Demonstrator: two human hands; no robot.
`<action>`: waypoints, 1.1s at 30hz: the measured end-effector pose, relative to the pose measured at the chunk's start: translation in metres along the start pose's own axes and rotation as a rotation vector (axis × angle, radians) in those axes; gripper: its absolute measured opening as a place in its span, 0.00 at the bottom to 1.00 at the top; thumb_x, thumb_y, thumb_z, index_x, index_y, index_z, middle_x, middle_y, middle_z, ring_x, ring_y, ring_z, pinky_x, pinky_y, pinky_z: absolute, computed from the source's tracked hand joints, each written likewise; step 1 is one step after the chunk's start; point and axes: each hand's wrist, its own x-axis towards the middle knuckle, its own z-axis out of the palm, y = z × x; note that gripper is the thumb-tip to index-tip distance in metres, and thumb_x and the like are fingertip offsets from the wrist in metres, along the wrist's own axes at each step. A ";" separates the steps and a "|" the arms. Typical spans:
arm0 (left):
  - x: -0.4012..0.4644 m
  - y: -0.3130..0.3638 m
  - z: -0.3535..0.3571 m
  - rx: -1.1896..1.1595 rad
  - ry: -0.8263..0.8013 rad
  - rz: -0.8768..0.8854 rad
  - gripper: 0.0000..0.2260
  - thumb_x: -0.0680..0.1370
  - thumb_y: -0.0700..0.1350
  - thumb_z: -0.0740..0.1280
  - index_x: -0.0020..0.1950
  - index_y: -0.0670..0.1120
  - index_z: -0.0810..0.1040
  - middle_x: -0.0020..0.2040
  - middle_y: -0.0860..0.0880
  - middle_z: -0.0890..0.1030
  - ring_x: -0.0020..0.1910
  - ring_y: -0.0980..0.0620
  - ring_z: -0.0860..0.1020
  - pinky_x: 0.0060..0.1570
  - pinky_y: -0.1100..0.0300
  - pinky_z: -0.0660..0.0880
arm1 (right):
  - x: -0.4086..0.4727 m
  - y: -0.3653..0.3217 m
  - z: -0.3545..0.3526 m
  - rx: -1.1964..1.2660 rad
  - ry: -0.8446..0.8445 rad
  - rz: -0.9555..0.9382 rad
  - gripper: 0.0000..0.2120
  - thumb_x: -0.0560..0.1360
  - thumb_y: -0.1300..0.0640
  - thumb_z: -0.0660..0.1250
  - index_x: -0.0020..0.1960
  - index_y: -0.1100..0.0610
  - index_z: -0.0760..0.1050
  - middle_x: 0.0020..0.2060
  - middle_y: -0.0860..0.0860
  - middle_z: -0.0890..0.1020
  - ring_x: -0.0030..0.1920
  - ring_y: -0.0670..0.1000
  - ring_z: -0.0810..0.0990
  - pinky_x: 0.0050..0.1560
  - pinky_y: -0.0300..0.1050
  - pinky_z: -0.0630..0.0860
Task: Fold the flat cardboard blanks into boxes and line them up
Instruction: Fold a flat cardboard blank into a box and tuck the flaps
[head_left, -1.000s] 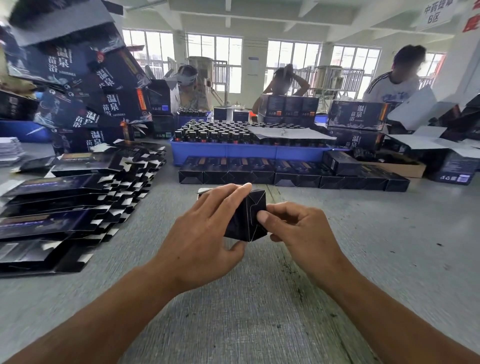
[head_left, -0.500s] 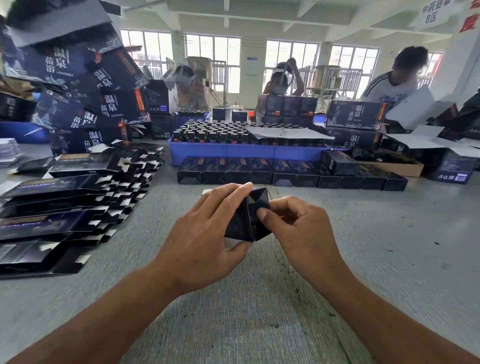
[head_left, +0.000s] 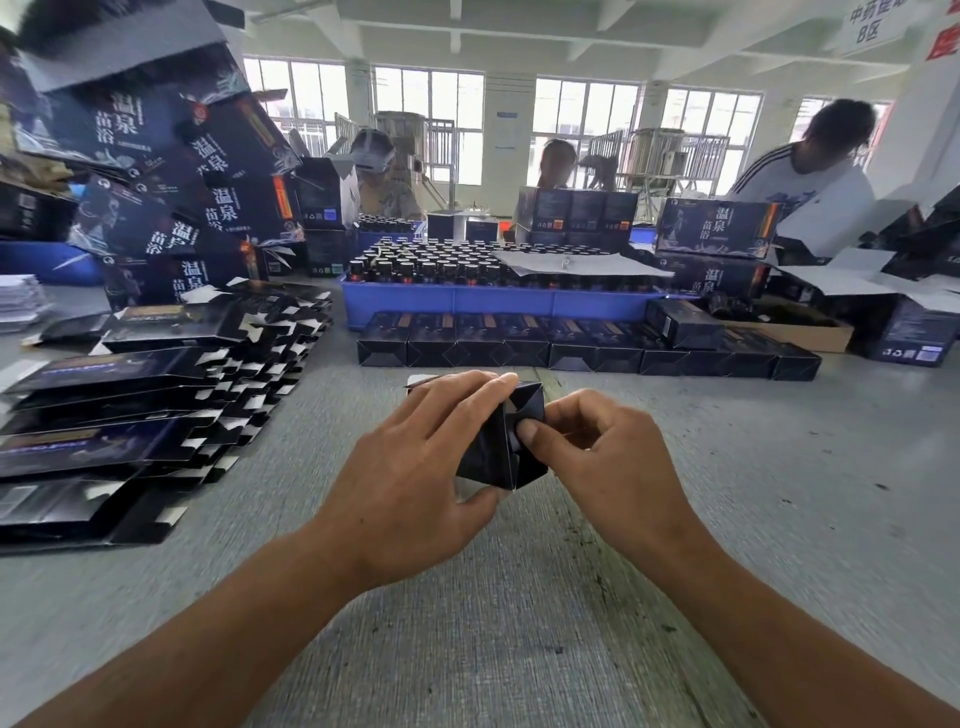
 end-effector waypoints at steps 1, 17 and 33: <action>0.000 0.000 0.000 -0.001 0.003 -0.001 0.37 0.71 0.56 0.68 0.78 0.49 0.62 0.73 0.52 0.69 0.70 0.53 0.68 0.59 0.61 0.71 | 0.000 0.000 -0.001 0.009 -0.001 -0.004 0.04 0.75 0.52 0.74 0.47 0.50 0.80 0.39 0.45 0.85 0.40 0.42 0.84 0.41 0.35 0.79; 0.000 0.001 0.002 0.017 -0.013 -0.007 0.37 0.71 0.55 0.71 0.78 0.49 0.63 0.72 0.52 0.71 0.69 0.52 0.69 0.60 0.60 0.71 | -0.001 -0.002 -0.001 -0.059 0.006 -0.020 0.05 0.76 0.54 0.73 0.51 0.49 0.81 0.42 0.42 0.85 0.43 0.38 0.83 0.44 0.31 0.78; 0.001 -0.001 0.009 -0.025 0.051 0.034 0.38 0.72 0.45 0.75 0.79 0.45 0.62 0.79 0.49 0.64 0.78 0.49 0.60 0.74 0.48 0.64 | 0.004 0.000 -0.002 0.196 0.000 0.180 0.35 0.65 0.46 0.72 0.70 0.42 0.67 0.50 0.47 0.81 0.46 0.46 0.84 0.45 0.42 0.83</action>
